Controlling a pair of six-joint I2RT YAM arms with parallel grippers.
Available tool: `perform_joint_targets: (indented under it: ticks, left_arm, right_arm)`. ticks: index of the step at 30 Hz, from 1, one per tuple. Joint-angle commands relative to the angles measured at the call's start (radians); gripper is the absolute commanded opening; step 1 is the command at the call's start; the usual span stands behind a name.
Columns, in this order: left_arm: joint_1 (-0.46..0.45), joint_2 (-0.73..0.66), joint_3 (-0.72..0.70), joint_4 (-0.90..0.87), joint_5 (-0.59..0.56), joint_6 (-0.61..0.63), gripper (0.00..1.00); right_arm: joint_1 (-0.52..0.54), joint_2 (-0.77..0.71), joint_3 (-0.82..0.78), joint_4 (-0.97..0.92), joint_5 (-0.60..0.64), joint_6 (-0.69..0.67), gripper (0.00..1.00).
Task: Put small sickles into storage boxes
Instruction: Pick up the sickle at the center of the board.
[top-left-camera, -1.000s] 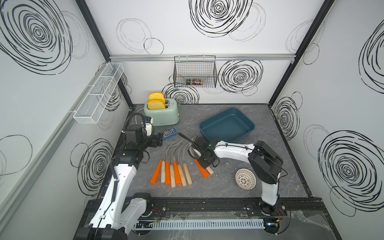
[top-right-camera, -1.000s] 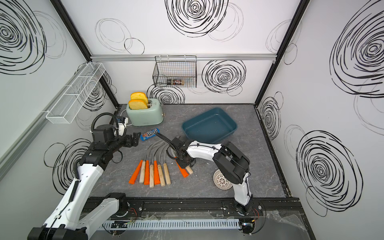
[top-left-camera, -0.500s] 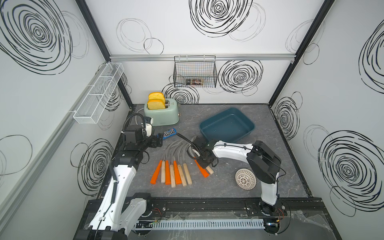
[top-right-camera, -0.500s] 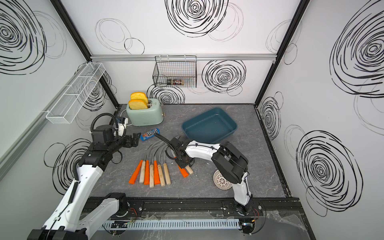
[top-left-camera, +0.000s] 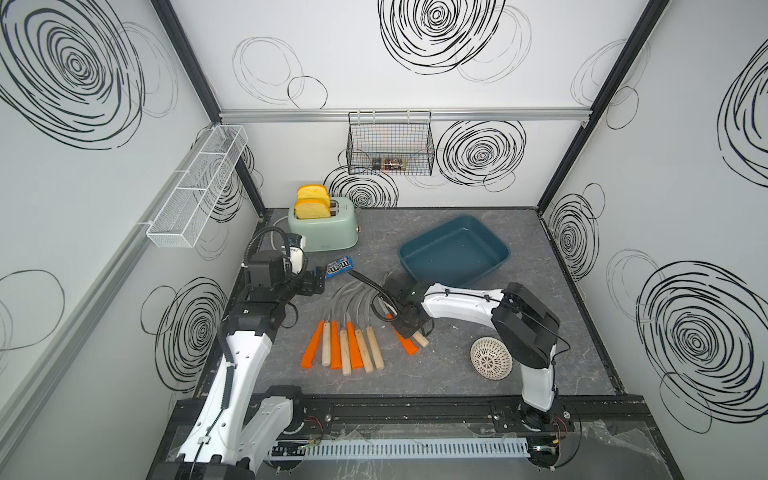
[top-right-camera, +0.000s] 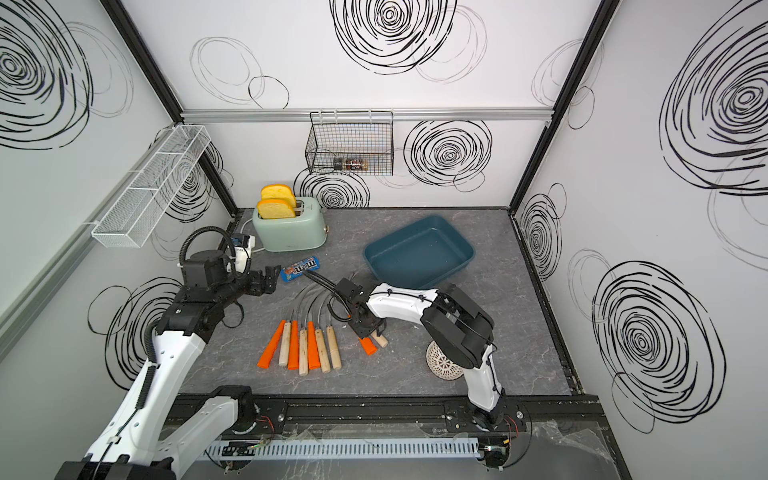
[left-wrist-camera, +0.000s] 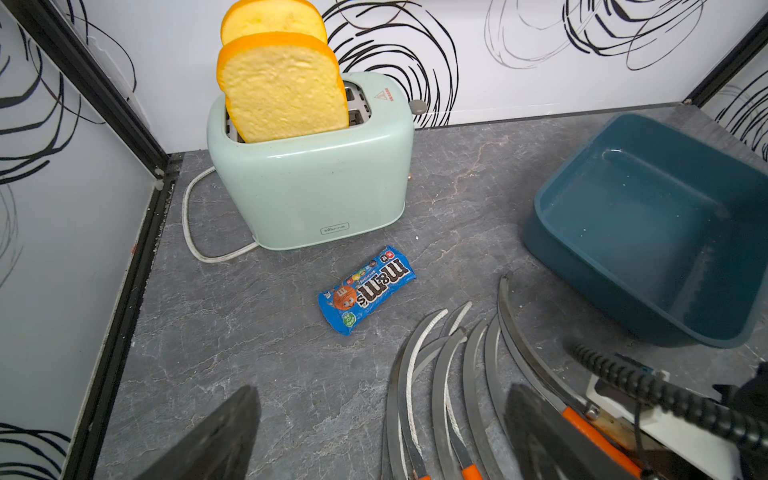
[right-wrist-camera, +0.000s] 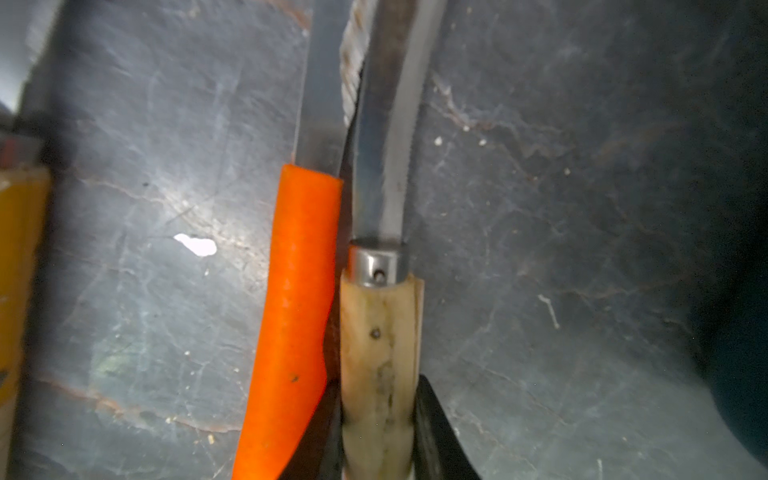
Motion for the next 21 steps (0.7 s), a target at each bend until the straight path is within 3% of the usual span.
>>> perform_joint_targets:
  ticks: [1,5,8,21]
  left_arm:
    - [0.011,-0.018,0.003,0.011,0.013,0.011,0.96]
    - [0.012,-0.017,0.016,0.008,0.012,0.01,0.96]
    - [0.013,-0.017,0.027,0.006,0.007,0.009,0.96]
    - [0.019,-0.022,0.047,0.0,-0.003,0.012,0.96]
  right_arm:
    - [0.001,0.043,-0.011,-0.031,0.026,-0.004,0.16]
    - [0.002,0.015,-0.01,-0.017,0.003,-0.009,0.1]
    - [0.002,-0.005,-0.006,-0.008,-0.038,-0.022,0.0]
    - [-0.012,-0.072,0.008,-0.004,-0.062,-0.045,0.0]
